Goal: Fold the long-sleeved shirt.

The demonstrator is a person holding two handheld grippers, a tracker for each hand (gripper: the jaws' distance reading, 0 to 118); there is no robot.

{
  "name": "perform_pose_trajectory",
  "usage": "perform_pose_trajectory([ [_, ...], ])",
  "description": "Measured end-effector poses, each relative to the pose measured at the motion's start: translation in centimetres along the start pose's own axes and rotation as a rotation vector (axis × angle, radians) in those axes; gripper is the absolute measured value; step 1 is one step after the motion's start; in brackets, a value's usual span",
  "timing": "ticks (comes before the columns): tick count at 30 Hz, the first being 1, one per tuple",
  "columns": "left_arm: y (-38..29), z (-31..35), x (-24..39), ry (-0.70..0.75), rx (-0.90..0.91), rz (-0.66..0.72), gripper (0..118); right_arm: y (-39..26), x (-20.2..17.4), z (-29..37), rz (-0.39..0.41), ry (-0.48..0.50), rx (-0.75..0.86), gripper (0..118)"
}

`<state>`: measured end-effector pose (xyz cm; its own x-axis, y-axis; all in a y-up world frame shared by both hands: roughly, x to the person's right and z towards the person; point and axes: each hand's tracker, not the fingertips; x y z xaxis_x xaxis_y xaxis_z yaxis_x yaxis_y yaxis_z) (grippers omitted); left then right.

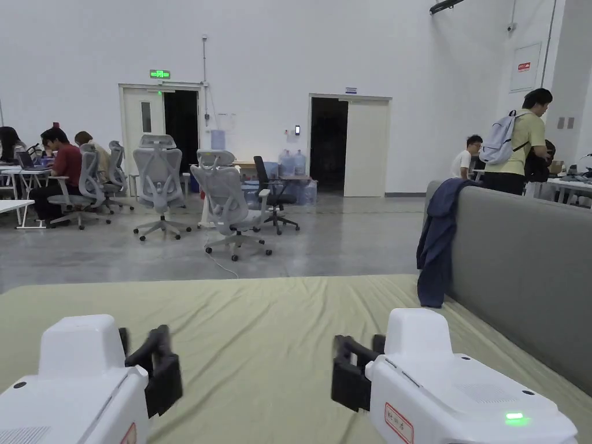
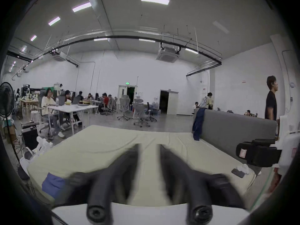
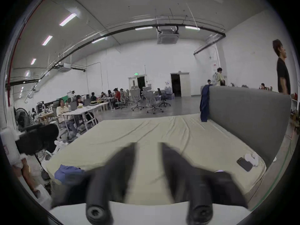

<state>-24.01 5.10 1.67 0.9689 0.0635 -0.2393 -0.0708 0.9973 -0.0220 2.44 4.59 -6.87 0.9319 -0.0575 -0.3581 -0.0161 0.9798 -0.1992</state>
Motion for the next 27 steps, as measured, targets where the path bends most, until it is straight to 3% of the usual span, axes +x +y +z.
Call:
perform_pose_trajectory([
  [1,0.1,-0.2,0.3,0.044,0.005,-0.024,118,-0.1,0.1,-0.6,0.001,-0.015,0.014,118],
  [2,-0.2,0.1,0.0,0.097,-0.075,-0.059,114,0.0,0.5,-0.5,-0.016,0.007,0.032,117],
  [3,0.5,-0.2,-0.1,0.030,0.012,-0.043,113,0.2,0.5,0.1,-0.067,0.010,0.021,118],
  [6,0.6,0.1,0.5,0.087,-0.002,-0.037,118,0.4,1.5,-0.9,-0.147,0.093,-0.022,118],
  [19,-0.5,0.6,-0.4,0.084,-0.016,-0.055,118,-0.6,-1.1,-2.0,-0.088,-0.047,-0.059,118],
  [27,-0.5,0.7,-0.8,0.090,-0.016,-0.058,118,-0.7,-1.6,-2.1,-0.076,-0.054,-0.067,118],
])
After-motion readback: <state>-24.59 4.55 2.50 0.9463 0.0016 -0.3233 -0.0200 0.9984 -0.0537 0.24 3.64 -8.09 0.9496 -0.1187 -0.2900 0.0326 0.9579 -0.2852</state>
